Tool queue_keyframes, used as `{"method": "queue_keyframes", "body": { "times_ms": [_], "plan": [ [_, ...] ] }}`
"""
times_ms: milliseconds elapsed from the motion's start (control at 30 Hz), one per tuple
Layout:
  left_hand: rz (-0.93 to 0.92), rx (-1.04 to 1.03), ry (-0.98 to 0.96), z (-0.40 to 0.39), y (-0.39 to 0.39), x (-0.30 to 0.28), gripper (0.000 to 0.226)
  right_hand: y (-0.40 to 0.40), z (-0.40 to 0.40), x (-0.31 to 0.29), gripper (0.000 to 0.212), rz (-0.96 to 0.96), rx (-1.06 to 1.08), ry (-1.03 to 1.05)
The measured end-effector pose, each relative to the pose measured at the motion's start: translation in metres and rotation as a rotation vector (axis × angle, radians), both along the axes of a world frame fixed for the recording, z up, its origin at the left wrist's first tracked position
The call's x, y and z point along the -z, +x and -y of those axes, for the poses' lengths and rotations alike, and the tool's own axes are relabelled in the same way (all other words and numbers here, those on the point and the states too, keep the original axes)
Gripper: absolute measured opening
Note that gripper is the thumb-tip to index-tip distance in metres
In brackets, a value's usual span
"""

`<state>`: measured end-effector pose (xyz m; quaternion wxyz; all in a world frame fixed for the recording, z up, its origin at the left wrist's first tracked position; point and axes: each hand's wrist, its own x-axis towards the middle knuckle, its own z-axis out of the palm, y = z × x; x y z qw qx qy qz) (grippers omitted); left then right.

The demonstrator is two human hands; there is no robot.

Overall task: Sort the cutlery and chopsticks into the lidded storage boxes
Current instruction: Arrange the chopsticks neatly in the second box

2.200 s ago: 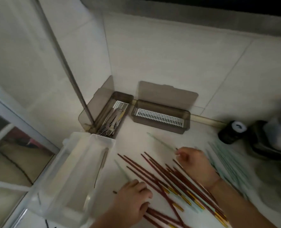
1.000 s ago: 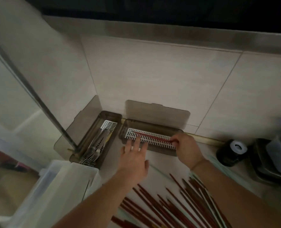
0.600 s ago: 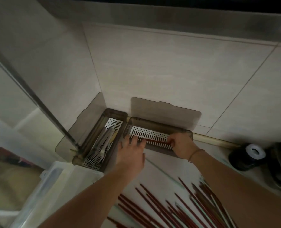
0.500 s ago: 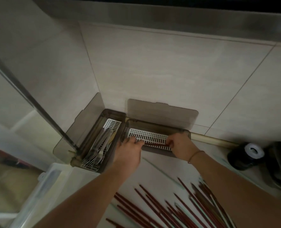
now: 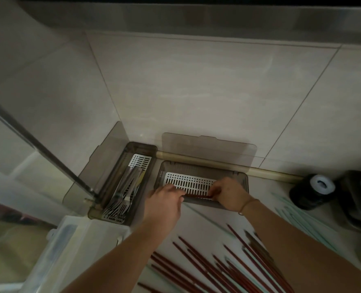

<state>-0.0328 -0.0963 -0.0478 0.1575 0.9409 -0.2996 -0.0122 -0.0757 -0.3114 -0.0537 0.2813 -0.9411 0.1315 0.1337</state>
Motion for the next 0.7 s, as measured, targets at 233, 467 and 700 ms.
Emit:
{"method": "queue_keyframes", "body": {
  "times_ms": [233,467,700],
  "plan": [
    [-0.054,-0.059,-0.057,-0.003,0.003,-0.003,0.018,-0.075,-0.019,-0.006,0.012,0.632,-0.12,-0.273],
    [-0.111,-0.067,-0.069,-0.002,0.007,-0.005,0.018,-0.103,-0.049,0.03,0.011,0.323,0.05,-0.373],
    [-0.15,-0.062,-0.136,-0.007,0.01,-0.006,0.018,-0.109,-0.057,0.025,0.005,0.321,0.062,-0.421]
  ]
}}
